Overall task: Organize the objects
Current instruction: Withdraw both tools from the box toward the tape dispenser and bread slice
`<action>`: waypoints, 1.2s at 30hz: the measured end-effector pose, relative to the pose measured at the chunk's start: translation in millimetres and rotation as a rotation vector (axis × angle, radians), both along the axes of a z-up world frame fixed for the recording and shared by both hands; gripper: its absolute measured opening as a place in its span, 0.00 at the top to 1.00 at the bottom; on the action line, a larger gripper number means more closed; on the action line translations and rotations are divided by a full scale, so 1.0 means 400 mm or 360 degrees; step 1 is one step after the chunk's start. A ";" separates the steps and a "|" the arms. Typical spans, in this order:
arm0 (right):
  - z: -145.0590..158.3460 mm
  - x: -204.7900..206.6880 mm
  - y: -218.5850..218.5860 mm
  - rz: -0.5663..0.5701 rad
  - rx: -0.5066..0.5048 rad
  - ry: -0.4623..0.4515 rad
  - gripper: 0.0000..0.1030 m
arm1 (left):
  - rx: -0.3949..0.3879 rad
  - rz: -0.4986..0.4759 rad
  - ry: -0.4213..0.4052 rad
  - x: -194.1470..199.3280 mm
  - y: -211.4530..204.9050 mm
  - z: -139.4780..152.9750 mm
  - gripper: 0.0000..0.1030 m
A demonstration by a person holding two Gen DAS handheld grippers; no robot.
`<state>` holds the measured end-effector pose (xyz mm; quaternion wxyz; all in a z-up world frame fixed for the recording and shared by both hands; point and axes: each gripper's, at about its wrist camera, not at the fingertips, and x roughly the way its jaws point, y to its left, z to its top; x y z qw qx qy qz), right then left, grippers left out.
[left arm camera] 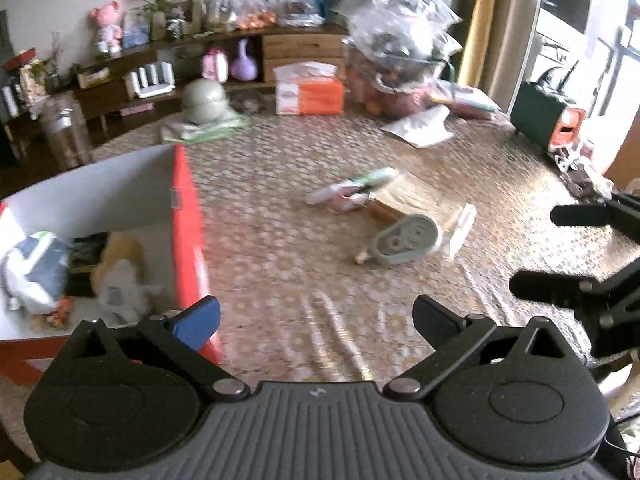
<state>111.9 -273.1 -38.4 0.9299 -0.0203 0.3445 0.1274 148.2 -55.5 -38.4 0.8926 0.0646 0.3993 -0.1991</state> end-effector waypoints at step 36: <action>-0.154 0.373 -0.118 -0.0079 -0.0020 0.0319 0.01 | 0.0171 -0.0409 -0.0005 0.218 -0.295 -0.188 0.00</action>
